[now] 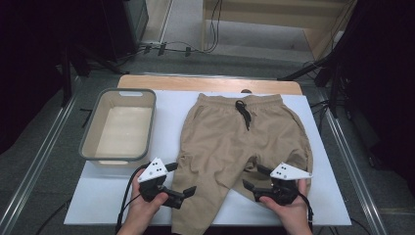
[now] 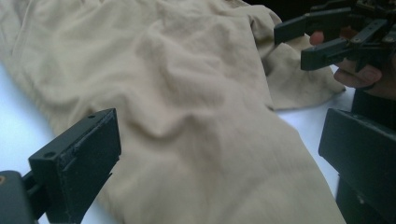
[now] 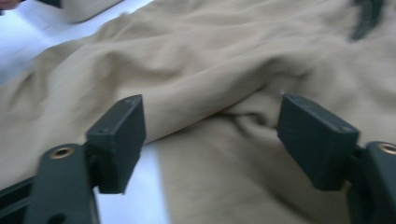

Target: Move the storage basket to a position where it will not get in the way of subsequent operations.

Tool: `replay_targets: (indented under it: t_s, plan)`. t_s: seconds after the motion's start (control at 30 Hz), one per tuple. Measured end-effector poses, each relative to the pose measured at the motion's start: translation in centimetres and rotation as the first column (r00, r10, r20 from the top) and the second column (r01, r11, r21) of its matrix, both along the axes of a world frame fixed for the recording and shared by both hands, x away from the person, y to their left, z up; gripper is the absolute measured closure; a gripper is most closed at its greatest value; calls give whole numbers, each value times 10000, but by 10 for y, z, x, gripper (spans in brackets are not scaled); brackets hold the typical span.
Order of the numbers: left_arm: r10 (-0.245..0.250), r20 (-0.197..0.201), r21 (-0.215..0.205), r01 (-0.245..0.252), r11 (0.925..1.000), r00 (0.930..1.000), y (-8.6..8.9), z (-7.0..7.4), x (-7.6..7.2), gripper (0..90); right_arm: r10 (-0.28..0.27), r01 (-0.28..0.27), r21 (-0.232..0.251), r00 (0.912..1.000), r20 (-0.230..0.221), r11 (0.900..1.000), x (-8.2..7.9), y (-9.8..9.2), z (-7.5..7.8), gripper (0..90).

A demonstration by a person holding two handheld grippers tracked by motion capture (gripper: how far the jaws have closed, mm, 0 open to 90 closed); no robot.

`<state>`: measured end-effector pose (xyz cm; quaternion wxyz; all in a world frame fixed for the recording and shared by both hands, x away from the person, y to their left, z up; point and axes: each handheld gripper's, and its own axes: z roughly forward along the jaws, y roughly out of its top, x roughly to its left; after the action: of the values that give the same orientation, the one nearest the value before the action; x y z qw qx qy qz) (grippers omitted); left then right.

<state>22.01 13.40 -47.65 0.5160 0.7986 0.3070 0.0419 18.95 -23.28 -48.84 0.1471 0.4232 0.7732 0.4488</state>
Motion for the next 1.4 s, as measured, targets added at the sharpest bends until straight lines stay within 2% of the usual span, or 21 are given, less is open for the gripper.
replay_targets:
  t_s: [0.13,0.2,0.27,0.37,0.43,0.47,0.53,0.6,0.7,0.77,0.8,0.87,0.93,1.07,1.13,1.23,1.4]
  plan:
    - [137,-398,309,-125,9994,9991,6,-9,-11,0,248,-257,-471,9995,-214,9986,-2,14,-10,335]
    - [136,-367,829,-105,9965,9992,5,-15,-16,0,144,-180,-618,9982,-578,9979,2,20,-19,349]
    - [159,-478,1102,-105,9939,9987,4,-20,-17,0,88,-155,-827,9967,-810,9965,4,24,-27,348]
    - [370,-556,1300,-295,9911,9978,3,-25,-14,11,284,-392,-1523,9969,-730,9876,5,32,-34,346]
    - [510,-627,1498,-411,9879,9967,1,-29,-12,24,344,-449,-1706,9974,-639,9843,5,35,-35,348]
    - [680,-625,1650,-569,9847,9957,1,-30,-12,48,334,-436,-1780,9976,-599,9831,5,35,-35,370]
    - [730,-741,1854,-582,9809,9946,0,-33,-11,88,249,-334,-2014,9987,-448,9789,3,37,-35,423]
    - [797,-749,2023,-631,9773,9940,-1,-35,-12,167,451,-530,-2122,9981,-419,9758,2,39,-34,521]
    - [973,-526,2320,-826,9692,9939,-3,-35,-13,324,701,-806,-2221,9960,-549,9717,2,42,-32,700]
    - [1021,-548,2384,-863,9673,9933,-3,-34,-12,473,622,-752,-2218,9959,-650,9722,4,41,-31,825]
    - [1062,-557,2413,-898,9663,9928,-2,-34,-11,523,546,-696,-2235,9959,-726,9722,6,38,-30,864]
    - [1125,-583,2426,-952,9654,9919,0,-34,-10,628,540,-725,-1888,9934,-1013,9793,9,32,-29,873]
    - [1171,-657,2376,-984,9664,9909,3,-33,-8,699,416,-594,-1883,9944,-972,9803,10,25,-28,875]
    - [1287,-769,2114,-1100,9712,9887,11,-31,-4,795,3,-133,-1481,9961,-878,9889,8,1,-20,877]
    - [1378,-769,1996,-1201,9725,9875,15,-29,-2,811,-308,184,-1515,9963,-798,9883,7,-14,-16,877]
    - [1513,-777,1912,-1342,9723,9854,20,-28,0,830,-896,805,-1064,9925,-833,9911,8,-38,-13,877]
    - [1717,-730,1815,-1562,9709,9824,26,-27,3,849,-1816,1735,-978,9800,-814,9800,5,-75,-13,877]
